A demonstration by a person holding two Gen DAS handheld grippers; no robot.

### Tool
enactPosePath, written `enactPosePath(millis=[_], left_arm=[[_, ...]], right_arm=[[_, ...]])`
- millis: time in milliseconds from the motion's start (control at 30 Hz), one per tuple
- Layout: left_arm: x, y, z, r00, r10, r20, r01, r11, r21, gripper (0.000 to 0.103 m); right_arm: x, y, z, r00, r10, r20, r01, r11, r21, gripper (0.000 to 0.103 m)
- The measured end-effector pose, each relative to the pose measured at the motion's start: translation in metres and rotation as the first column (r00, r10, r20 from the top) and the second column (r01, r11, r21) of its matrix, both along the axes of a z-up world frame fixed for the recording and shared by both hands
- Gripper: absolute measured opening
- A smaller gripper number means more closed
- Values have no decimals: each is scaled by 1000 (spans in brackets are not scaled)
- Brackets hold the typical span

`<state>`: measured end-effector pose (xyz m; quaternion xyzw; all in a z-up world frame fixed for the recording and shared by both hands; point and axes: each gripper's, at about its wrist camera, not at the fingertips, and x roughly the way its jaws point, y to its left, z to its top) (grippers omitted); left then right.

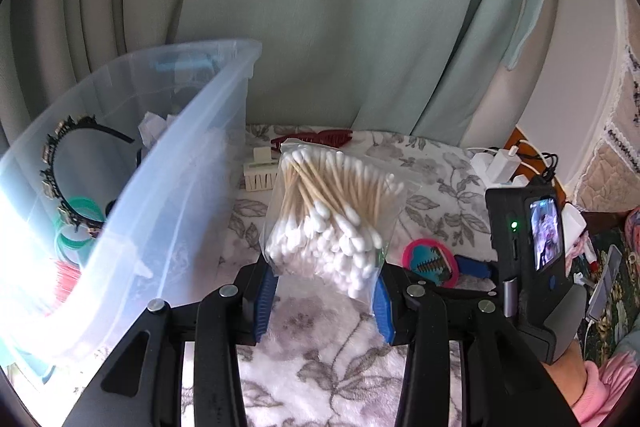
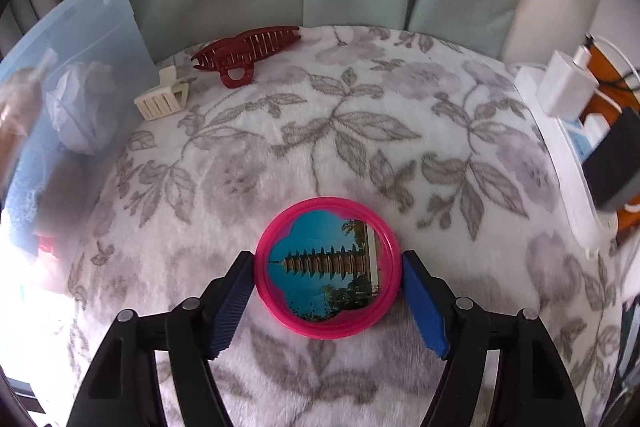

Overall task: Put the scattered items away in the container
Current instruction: 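Lift and carry the swab bag and pink mirror over the clear box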

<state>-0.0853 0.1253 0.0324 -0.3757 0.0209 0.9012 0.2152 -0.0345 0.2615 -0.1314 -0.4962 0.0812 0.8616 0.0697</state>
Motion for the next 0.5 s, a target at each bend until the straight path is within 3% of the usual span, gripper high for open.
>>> enactPosePath(millis=[267,500], left_arm=[[27,-6,32,998,-13,-59,14,1000,27,43],[63,-15,75,987,-23,-157,33,998,61,43]], right_arm=[[35,4,29,997,-72,-26,69,994,-87,75],[64,-1,96,983,-80,-163,62,992,-110,75]])
